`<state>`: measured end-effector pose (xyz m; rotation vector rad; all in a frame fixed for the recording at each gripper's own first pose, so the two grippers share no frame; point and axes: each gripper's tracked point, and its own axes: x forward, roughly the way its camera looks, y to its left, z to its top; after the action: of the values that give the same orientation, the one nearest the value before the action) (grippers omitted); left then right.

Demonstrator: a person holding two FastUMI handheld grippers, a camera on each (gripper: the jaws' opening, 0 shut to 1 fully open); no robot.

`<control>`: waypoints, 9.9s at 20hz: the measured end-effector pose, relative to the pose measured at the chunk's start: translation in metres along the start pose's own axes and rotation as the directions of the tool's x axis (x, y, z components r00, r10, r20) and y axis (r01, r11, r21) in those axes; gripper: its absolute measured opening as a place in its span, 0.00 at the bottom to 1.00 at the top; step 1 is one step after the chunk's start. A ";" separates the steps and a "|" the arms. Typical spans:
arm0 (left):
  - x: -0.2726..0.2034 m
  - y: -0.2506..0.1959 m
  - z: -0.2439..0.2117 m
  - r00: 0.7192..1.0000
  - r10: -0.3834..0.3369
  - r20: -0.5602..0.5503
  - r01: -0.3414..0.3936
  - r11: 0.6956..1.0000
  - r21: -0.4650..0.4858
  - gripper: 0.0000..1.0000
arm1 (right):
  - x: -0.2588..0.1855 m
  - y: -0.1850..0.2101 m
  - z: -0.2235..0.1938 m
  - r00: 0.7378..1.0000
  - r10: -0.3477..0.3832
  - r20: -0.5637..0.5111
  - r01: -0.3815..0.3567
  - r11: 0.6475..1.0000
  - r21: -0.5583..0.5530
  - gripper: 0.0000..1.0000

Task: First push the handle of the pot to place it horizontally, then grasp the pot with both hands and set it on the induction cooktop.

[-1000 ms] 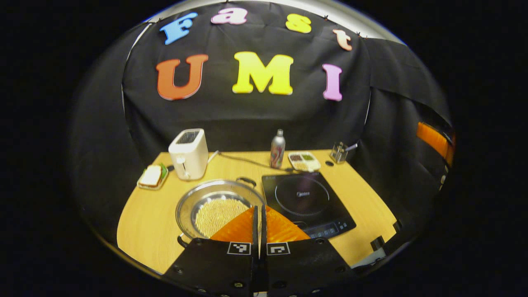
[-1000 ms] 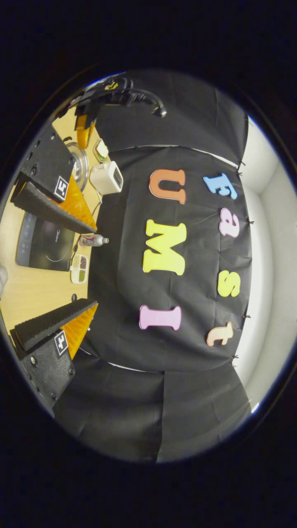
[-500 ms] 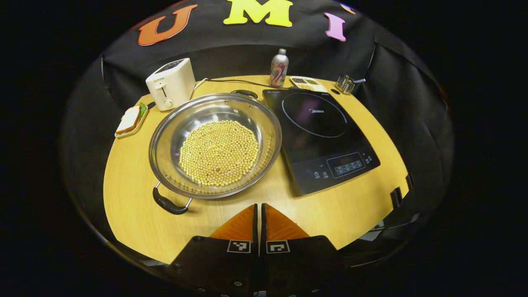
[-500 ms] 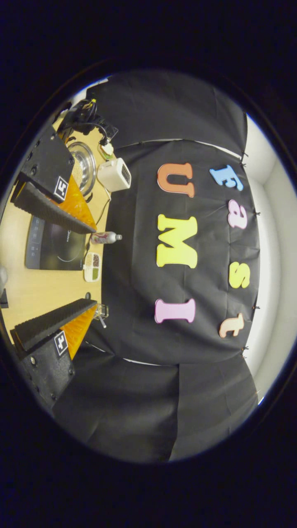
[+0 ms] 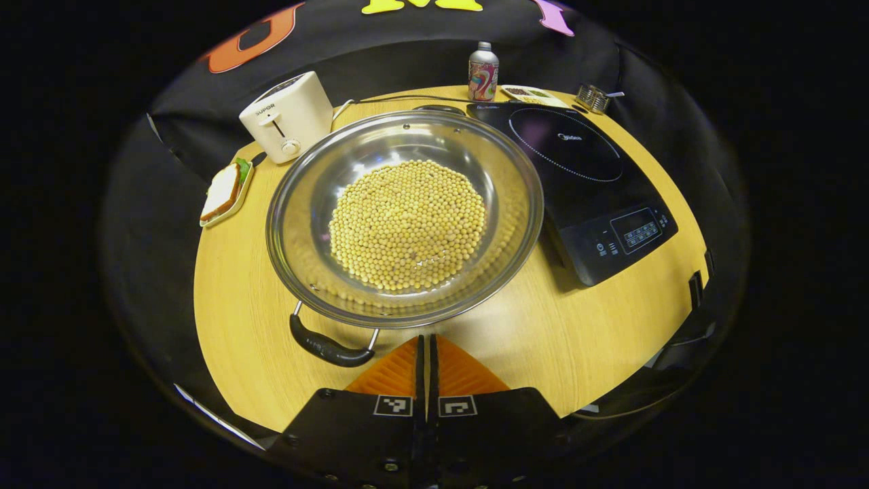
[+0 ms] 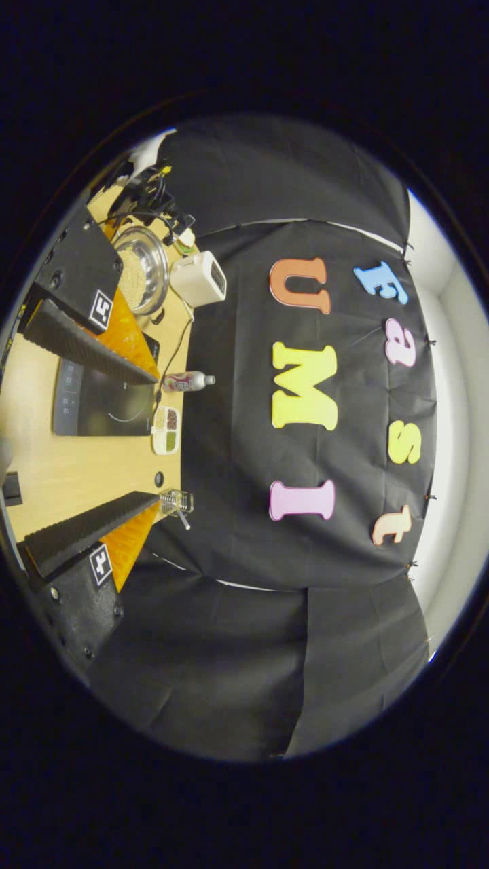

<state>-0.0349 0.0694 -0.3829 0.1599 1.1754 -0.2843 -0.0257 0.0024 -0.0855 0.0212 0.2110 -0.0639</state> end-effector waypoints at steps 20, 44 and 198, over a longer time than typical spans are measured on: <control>0.015 0.078 0.001 0.995 0.101 -0.003 -0.101 0.994 -0.039 0.00 | 0.007 -0.001 -0.015 0.999 -0.017 -0.039 0.016 1.000 -0.026 0.99; 0.031 0.155 0.037 0.981 0.192 0.018 -0.191 0.980 -0.050 0.00 | 0.010 0.011 -0.016 0.998 -0.016 -0.059 0.012 0.998 -0.066 0.99; 0.087 0.175 0.103 0.995 -0.099 0.017 0.101 0.980 -0.173 0.58 | 0.267 -0.008 -0.161 0.702 0.094 -0.706 -0.045 0.995 0.088 0.55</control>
<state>0.1403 0.1959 -0.4285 -0.0538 1.1961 -0.2689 0.2008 -0.0179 -0.2995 0.1203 0.9968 0.0188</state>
